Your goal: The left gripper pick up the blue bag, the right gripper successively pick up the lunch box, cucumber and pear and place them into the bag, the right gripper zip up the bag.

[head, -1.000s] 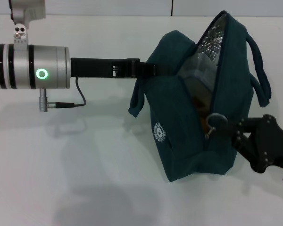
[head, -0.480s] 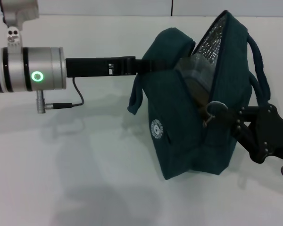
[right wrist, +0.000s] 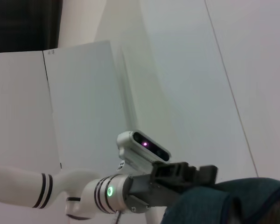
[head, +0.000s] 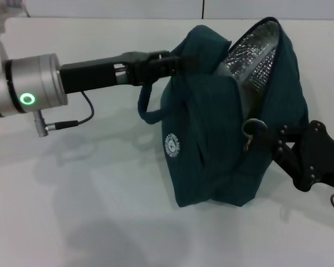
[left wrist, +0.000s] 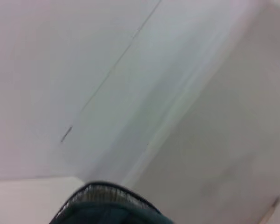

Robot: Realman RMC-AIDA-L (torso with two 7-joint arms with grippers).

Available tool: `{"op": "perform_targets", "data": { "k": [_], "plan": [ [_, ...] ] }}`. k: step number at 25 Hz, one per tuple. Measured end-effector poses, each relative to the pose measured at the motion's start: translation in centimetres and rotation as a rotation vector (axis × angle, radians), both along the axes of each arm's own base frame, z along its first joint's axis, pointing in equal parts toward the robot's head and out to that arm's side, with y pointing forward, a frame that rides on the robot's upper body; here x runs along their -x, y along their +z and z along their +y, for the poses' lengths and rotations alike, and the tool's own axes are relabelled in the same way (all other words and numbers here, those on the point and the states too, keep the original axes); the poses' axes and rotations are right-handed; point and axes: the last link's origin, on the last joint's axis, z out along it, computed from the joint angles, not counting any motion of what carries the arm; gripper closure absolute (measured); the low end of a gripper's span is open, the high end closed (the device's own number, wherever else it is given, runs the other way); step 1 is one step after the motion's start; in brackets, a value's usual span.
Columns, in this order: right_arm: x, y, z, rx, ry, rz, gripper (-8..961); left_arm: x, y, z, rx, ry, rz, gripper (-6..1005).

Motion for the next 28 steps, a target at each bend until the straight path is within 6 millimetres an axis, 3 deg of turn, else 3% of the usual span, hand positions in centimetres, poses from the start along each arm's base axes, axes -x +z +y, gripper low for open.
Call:
{"op": "perform_targets", "data": {
  "k": [4,7,13,18,28],
  "plan": [
    [0.2,0.1,0.1,-0.012,0.006,0.005,949,0.5,0.7,-0.4,-0.066,-0.014,-0.036,630],
    [0.2,0.1,0.2,-0.019,0.005,0.008,949,0.9,1.1,-0.8,-0.112,-0.028,-0.056,392],
    [0.4,0.3,0.5,-0.034,0.006,0.013,950,1.6,1.6,-2.1,-0.157,-0.083,-0.067,196],
    [1.1,0.4,1.5,-0.051,0.024,0.017,949,2.9,1.9,-4.1,-0.171,-0.121,-0.074,114],
    [3.6,0.0,4.2,-0.070,0.089,-0.017,949,6.3,1.2,-7.3,-0.207,-0.069,-0.041,118]
  ]
}}
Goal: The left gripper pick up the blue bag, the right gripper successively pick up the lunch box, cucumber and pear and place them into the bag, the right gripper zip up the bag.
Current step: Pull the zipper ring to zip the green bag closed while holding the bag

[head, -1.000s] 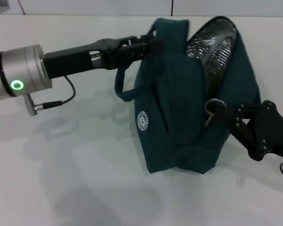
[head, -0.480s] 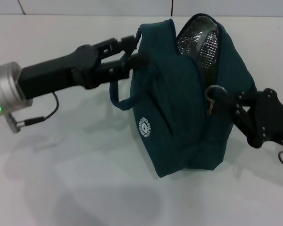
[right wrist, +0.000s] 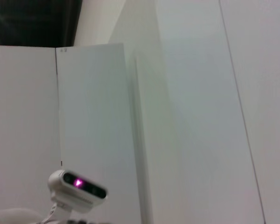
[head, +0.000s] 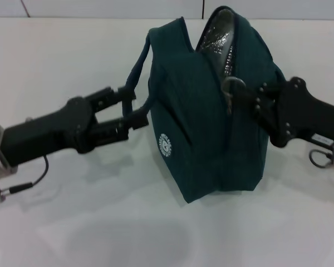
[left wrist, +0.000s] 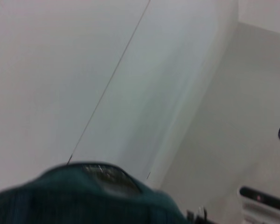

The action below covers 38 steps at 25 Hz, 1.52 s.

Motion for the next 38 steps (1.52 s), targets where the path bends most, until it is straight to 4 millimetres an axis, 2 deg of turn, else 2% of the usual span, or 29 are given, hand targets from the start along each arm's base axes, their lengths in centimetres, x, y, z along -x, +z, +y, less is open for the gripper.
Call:
{"op": "perform_targets", "data": {
  "k": [8,13,19,24,31,38],
  "plan": [
    [2.8,-0.2,2.4,-0.022,0.065,-0.027,950,1.2,-2.1,-0.8,-0.005,0.027,0.004,124],
    [3.4,-0.3,2.9,-0.031,0.075,-0.029,950,1.3,-2.5,-0.9,-0.003,0.042,0.001,124],
    [4.3,-0.2,3.8,-0.056,0.085,-0.029,949,1.3,-3.6,0.3,-0.028,0.071,0.015,125],
    [4.6,-0.3,4.1,-0.059,0.089,-0.040,950,0.8,-4.5,1.6,-0.041,0.079,0.034,125],
    [4.6,-0.4,4.0,-0.058,0.089,-0.040,949,0.3,-4.6,2.2,-0.038,0.067,0.035,124],
    [4.6,-0.4,4.0,-0.058,0.089,-0.040,950,0.3,-4.8,2.3,-0.013,0.100,0.023,164]
  ]
}}
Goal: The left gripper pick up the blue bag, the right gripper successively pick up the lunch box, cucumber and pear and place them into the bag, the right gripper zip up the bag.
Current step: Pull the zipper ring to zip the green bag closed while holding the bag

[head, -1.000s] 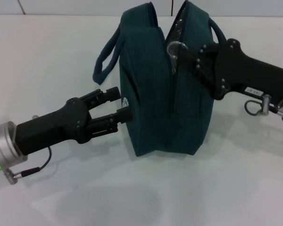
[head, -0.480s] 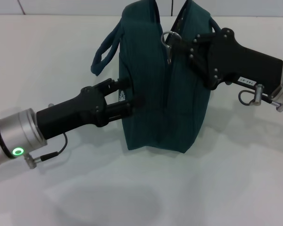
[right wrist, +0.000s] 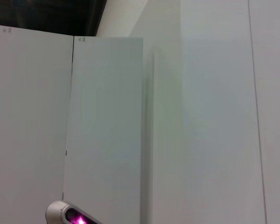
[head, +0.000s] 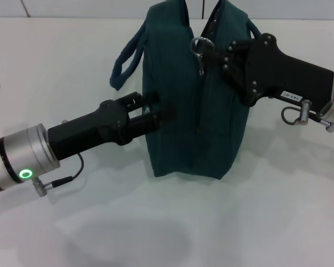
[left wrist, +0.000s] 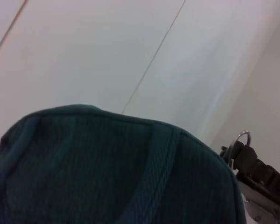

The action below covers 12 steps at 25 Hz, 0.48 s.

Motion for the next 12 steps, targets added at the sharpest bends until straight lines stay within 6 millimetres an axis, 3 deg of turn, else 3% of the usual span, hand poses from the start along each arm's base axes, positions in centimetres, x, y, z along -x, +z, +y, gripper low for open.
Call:
{"op": "perform_targets", "data": {
  "k": [4,7,12],
  "plan": [
    [0.01,0.00,0.01,0.000,0.000,0.000,950,-0.07,-0.10,-0.10,0.016,-0.004,0.001,187],
    [0.02,0.00,0.01,0.000,0.001,0.000,950,-0.16,-0.10,-0.04,0.017,-0.009,0.003,415],
    [0.02,0.00,0.01,0.000,0.001,0.000,949,-0.40,-0.26,0.11,0.022,-0.021,0.009,664]
  ]
}}
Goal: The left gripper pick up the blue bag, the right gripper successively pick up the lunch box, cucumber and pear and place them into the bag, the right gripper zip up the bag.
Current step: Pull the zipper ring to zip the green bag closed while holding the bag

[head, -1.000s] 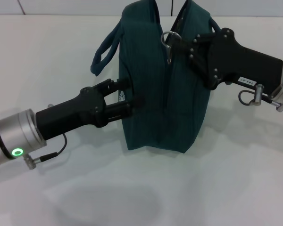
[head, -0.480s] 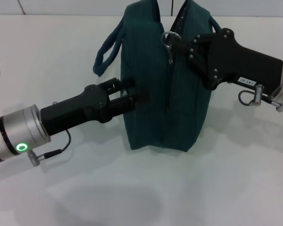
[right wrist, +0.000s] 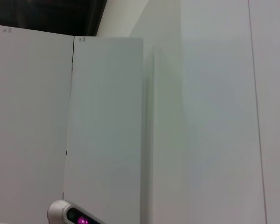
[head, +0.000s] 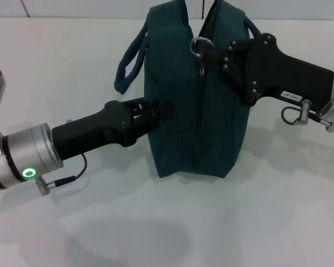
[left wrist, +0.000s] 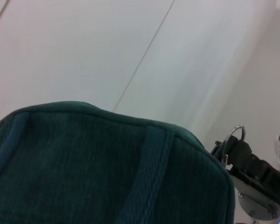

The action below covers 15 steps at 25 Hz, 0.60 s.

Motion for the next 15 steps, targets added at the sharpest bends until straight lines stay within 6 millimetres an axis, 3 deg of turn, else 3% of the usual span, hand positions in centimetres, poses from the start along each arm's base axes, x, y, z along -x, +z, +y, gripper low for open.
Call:
{"op": "perform_targets", "data": {
  "k": [11,15],
  "plan": [
    [-0.09,0.07,-0.05,-0.001,-0.005,0.006,949,0.09,0.05,0.07,-0.003,-0.001,0.006,885],
    [0.05,0.40,0.11,-0.007,-0.015,0.032,950,0.25,-0.09,-0.09,0.009,-0.005,0.023,922]
  ]
}}
